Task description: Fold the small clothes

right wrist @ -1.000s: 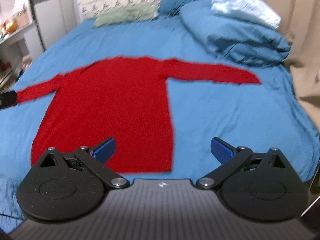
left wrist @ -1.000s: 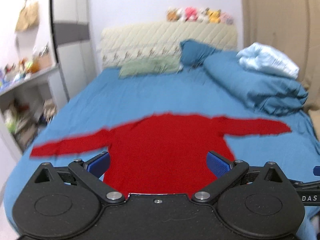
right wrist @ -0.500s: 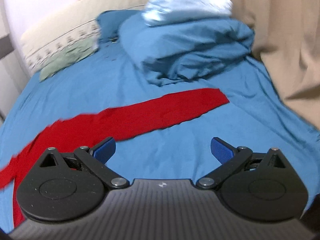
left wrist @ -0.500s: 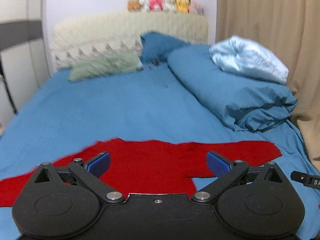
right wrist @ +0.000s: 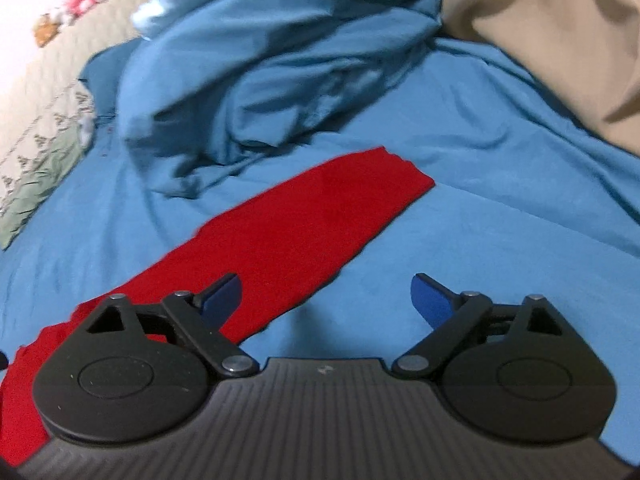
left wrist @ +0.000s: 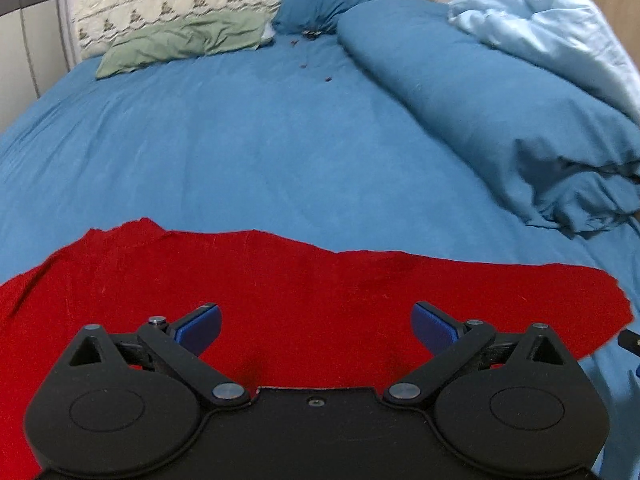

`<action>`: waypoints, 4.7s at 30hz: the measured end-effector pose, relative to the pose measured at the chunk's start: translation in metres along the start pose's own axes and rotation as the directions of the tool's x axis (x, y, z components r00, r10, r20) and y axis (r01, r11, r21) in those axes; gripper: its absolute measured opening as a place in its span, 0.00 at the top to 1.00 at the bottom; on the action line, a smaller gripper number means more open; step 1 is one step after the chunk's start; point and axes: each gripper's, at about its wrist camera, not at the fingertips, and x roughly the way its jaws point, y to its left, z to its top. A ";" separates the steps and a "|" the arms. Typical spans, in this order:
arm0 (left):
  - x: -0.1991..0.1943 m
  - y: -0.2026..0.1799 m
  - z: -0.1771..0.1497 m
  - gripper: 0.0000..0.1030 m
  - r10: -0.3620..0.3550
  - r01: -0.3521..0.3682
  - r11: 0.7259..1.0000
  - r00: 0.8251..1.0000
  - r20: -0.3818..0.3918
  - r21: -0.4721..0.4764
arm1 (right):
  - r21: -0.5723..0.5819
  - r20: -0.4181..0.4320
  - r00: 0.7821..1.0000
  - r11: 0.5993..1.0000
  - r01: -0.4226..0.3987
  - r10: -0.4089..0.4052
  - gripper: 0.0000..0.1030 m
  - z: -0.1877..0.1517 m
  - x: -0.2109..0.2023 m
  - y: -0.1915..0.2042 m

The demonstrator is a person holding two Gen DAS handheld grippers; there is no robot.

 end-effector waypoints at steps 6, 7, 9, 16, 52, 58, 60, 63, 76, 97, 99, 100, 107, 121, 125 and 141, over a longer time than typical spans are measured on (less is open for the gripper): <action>0.023 -0.021 0.015 0.01 0.096 -0.097 0.995 0.991 -0.095 -0.004 | 0.031 -0.072 0.997 1.000 0.002 0.000 0.13 0.015 0.043 -0.010; 0.025 -0.030 0.020 0.01 0.118 -0.117 0.993 0.989 -0.089 0.021 | 0.035 -0.085 0.996 0.999 0.002 0.001 0.15 0.019 0.050 -0.010; 0.029 -0.046 0.032 0.00 0.134 -0.129 0.990 0.987 -0.085 0.058 | 0.033 -0.098 0.995 0.999 0.000 0.003 0.21 0.024 0.061 -0.007; 0.060 -0.058 0.043 0.00 0.102 -0.090 0.992 0.985 -0.140 0.091 | 0.036 -0.094 0.992 0.995 0.091 -0.087 0.50 0.039 0.084 -0.002; -0.001 0.300 0.007 0.00 0.139 -0.170 0.966 0.977 -0.164 -0.195 | -0.569 -0.422 0.816 0.586 -0.577 0.394 0.75 -0.224 0.013 0.399; 0.006 0.266 0.003 0.01 0.014 -0.028 0.995 0.990 -0.142 -0.098 | -0.692 -0.354 0.849 0.502 -0.520 0.392 0.16 -0.223 -0.014 0.393; 0.009 0.242 0.005 0.01 -0.041 0.038 0.999 0.990 -0.133 -0.026 | -0.713 -0.333 0.868 0.505 -0.487 0.368 0.15 -0.214 -0.017 0.383; 0.019 0.196 0.003 0.06 -0.100 0.113 0.988 0.988 -0.117 0.104 | -0.716 -0.307 0.898 0.544 -0.436 0.316 0.14 -0.199 -0.016 0.352; 0.056 0.192 -0.017 0.55 -0.015 0.006 0.997 0.994 -0.109 -0.081 | -0.594 -0.246 0.950 0.745 -0.305 0.194 0.14 -0.149 -0.008 0.254; -0.007 0.256 -0.006 0.95 0.131 -0.102 0.941 0.989 0.071 -0.322 | -0.652 -0.155 0.988 0.748 -0.120 0.023 0.00 -0.167 0.016 0.254; -0.021 0.275 -0.011 0.95 0.207 -0.168 0.924 0.975 0.080 -0.344 | -0.672 -0.134 0.991 0.732 -0.108 0.023 0.00 -0.169 0.018 0.261; -0.024 0.283 -0.016 0.95 0.225 -0.185 0.917 0.971 0.074 -0.354 | -0.679 -0.128 0.991 0.726 -0.106 0.025 0.00 -0.170 0.020 0.264; -0.025 0.313 -0.050 0.95 0.288 -0.264 0.885 0.957 0.006 -0.383 | -0.765 -0.030 0.999 0.642 -0.052 0.045 0.00 -0.174 0.025 0.277; -0.024 0.326 -0.090 0.92 0.251 -0.265 0.862 0.964 -0.089 -0.433 | -0.717 -0.053 0.998 0.697 -0.013 -0.035 0.00 -0.153 0.018 0.239; -0.038 0.332 -0.101 0.86 0.306 -0.337 0.848 0.941 -0.141 -0.409 | -0.775 -0.079 0.997 0.630 -0.048 -0.021 0.00 -0.149 0.006 0.240; -0.028 0.292 -0.057 0.54 0.180 -0.185 0.952 0.983 -0.044 -0.242 | -0.591 -0.388 0.902 0.700 -0.400 0.188 0.00 -0.163 0.024 0.282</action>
